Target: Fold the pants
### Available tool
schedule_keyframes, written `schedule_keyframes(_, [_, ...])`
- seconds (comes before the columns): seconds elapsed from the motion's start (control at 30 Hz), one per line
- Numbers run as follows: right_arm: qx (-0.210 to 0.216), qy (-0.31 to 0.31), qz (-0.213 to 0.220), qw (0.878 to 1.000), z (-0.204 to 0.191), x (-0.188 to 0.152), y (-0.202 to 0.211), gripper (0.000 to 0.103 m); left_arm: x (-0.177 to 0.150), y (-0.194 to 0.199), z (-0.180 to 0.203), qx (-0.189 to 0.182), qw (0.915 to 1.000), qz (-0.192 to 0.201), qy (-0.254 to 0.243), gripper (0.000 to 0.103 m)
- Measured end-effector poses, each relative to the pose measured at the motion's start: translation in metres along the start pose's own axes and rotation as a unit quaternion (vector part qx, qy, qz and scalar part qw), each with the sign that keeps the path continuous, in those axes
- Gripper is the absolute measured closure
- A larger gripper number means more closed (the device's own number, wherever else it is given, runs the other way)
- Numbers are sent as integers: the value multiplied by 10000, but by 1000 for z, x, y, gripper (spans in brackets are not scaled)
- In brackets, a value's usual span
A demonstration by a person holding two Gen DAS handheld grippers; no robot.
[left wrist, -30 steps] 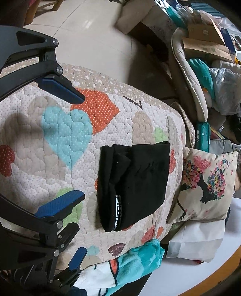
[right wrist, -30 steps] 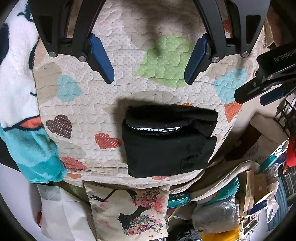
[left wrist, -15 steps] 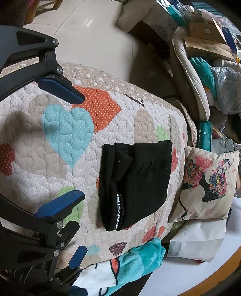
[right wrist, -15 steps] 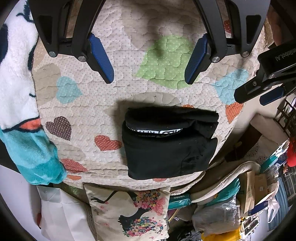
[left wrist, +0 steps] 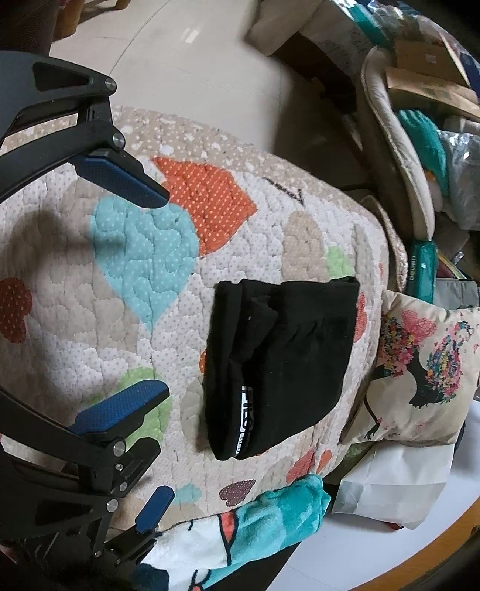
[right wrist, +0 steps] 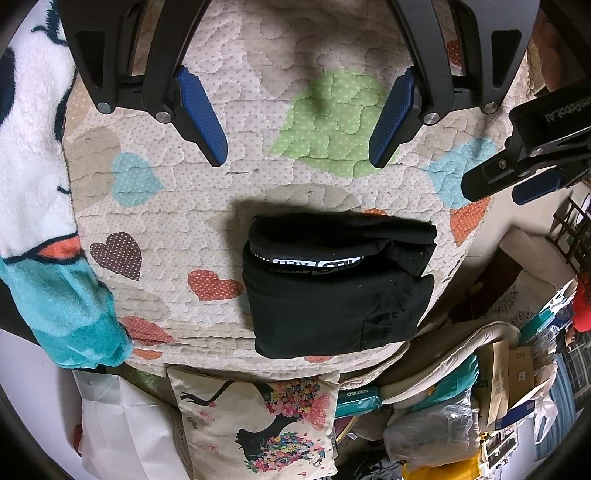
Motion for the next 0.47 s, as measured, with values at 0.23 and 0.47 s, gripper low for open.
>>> schedule_keyframes(0.23, [-47, 31, 10, 10000, -1, 0, -1, 19, 0, -3, 0, 97, 9999, -15, -68, 9])
schedule_keyframes(0.47, [-200, 41, -42, 9998, 3, 2, -4, 19, -2, -5, -2, 179, 9998, -75, -50, 9])
Point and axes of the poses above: each gripper's, at about its wrist camera, not at the fingertips, and y roughly against the way its jaws point, z to its right, x to its top, the point moved 5 cm from there along -y, roughly the way its jaws point, and after that the axes turned 8 degrees about -x, right-handed, at the moved point
